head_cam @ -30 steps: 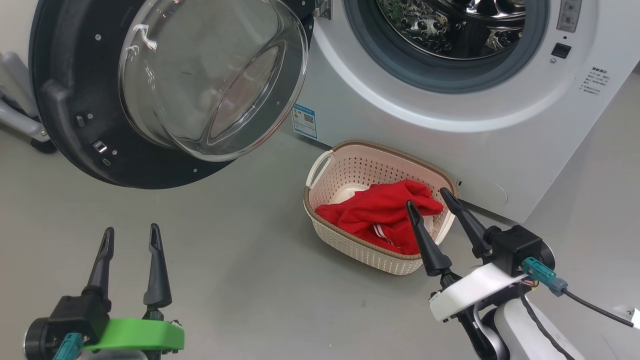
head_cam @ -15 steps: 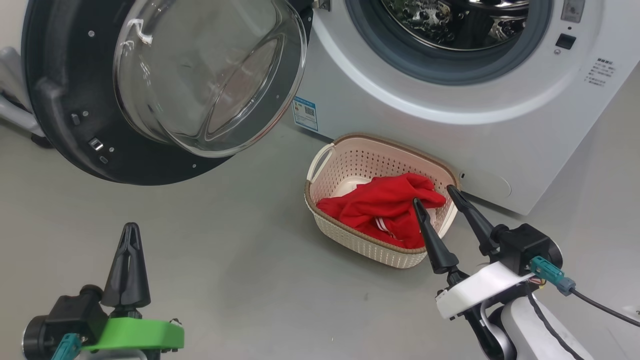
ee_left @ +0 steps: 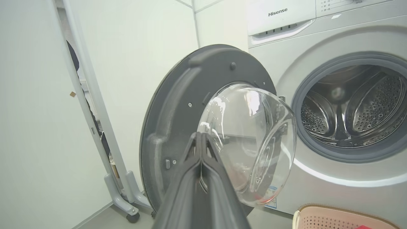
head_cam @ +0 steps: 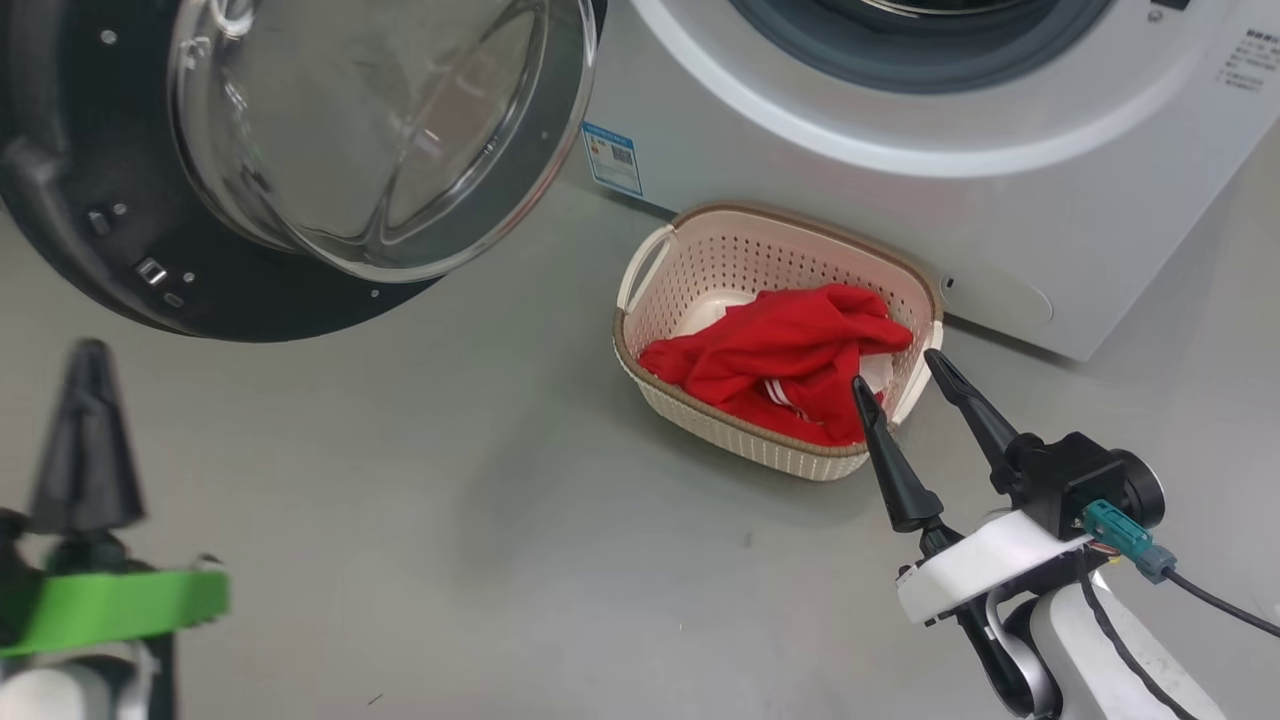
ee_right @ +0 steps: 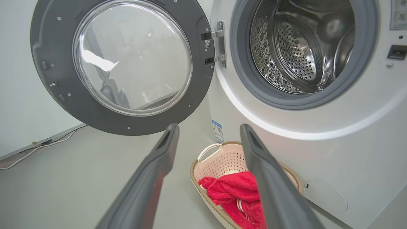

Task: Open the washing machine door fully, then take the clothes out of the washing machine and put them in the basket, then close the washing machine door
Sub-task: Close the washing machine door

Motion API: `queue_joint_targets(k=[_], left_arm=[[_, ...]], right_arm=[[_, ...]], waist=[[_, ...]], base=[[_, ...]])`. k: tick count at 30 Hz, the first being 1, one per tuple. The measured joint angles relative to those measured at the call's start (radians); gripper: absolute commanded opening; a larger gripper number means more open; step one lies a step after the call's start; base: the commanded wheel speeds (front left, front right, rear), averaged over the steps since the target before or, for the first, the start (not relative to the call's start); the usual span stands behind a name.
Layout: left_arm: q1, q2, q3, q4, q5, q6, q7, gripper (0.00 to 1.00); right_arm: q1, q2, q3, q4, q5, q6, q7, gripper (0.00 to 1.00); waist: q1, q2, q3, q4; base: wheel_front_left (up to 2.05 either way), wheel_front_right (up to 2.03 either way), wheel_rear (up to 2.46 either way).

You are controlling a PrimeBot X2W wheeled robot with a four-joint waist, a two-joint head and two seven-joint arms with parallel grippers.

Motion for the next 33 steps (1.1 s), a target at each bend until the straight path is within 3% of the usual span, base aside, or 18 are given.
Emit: queue_joint_targets(k=[7,9,13,21,29,33], left_arm=[[-0.106,0.112,0.140,-0.064,-0.001,-0.009,0.000,0.00],[-0.178,0.188,0.214,-0.070,-0.004,-0.018,-0.006,0.00],[-0.266,0.249,0.301,-0.035,-0.071,-0.019,-0.006,0.00],[-0.421,0.303,0.467,0.167,-0.262,-0.026,0.075,0.00],[-0.587,0.329,0.693,0.506,-0.523,0.084,0.278,0.00],[-0.639,0.335,0.759,0.593,-0.587,0.097,0.333,0.00]], right_arm=[[-0.005,-0.028,-0.001,-0.040,-0.017,0.000,0.026,1.00],[-0.016,-0.044,-0.004,-0.058,-0.022,0.000,0.036,1.00],[-0.028,-0.057,-0.008,-0.078,-0.025,0.000,0.049,1.00],[-0.057,-0.072,-0.007,-0.101,-0.031,0.000,0.065,1.00],[-0.068,-0.075,0.003,-0.114,-0.032,0.001,0.074,1.00],[-0.071,-0.075,0.004,-0.119,-0.032,0.002,0.075,1.00]], waist=[[0.0000,0.0000,0.056,-0.034],[0.0000,0.0000,0.082,-0.051],[0.0001,0.0000,0.116,-0.072],[0.0000,0.0000,0.162,-0.110],[0.0000,0.0000,0.194,-0.172],[0.0001,0.0000,0.202,-0.192]], base=[[0.00,0.00,0.00],[0.00,0.00,0.00],[0.00,0.00,0.00],[0.00,0.00,0.00],[0.00,0.00,0.00],[0.00,0.00,0.00]])
